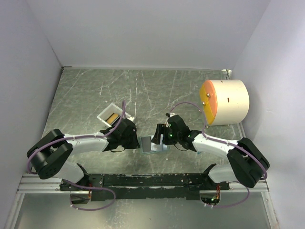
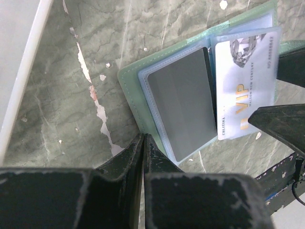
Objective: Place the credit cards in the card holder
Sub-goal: Turn over the card slot in the card holder.
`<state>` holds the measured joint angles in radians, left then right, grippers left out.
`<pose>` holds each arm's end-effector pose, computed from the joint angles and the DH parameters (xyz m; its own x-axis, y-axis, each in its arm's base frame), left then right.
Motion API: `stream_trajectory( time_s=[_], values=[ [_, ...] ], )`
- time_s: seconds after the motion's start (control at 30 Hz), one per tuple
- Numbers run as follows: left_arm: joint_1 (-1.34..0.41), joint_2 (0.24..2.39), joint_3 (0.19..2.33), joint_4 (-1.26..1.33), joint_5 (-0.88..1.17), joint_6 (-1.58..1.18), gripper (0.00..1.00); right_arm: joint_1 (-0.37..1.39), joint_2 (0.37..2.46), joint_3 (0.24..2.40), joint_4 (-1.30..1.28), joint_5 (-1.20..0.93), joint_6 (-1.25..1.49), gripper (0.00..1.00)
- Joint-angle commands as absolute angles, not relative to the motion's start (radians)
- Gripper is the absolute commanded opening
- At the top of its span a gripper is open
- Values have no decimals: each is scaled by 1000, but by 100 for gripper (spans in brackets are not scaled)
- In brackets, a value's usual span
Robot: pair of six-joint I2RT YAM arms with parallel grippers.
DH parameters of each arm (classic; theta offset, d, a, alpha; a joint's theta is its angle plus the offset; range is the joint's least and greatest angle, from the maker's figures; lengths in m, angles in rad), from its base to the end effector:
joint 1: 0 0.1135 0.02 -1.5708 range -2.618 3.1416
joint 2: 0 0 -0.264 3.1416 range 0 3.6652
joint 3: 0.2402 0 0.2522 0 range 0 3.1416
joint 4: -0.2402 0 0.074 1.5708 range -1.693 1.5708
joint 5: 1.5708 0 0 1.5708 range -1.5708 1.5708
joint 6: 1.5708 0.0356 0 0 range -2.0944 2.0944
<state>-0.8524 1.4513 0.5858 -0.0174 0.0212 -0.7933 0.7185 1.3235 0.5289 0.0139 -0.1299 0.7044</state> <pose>0.1723 -0.1982 0.1433 -0.8994 -0.0537 -0.4337 0.1718 0.8690 -0.4640 0.1832 0.1664 0.1598 -0.8712 0.0912 -0.4823 -0.2071 0.8226 0.5295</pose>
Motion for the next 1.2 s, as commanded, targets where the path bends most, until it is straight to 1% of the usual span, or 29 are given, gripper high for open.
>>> stream_trajectory(
  time_s=[0.0, 0.3, 0.87, 1.17],
  values=[
    [-848, 1453, 585, 26, 44, -799, 14, 722, 1320, 515, 71, -174, 736, 70],
    [-849, 1441, 584, 21, 44, -801, 14, 719, 1307, 484, 181, -252, 794, 70],
    [-849, 1429, 585, 15, 43, -805, 14, 719, 1300, 482, 206, -268, 795, 70],
    [-849, 1413, 589, 8, 36, -811, 14, 719, 1294, 481, 178, -231, 789, 67]
  ],
)
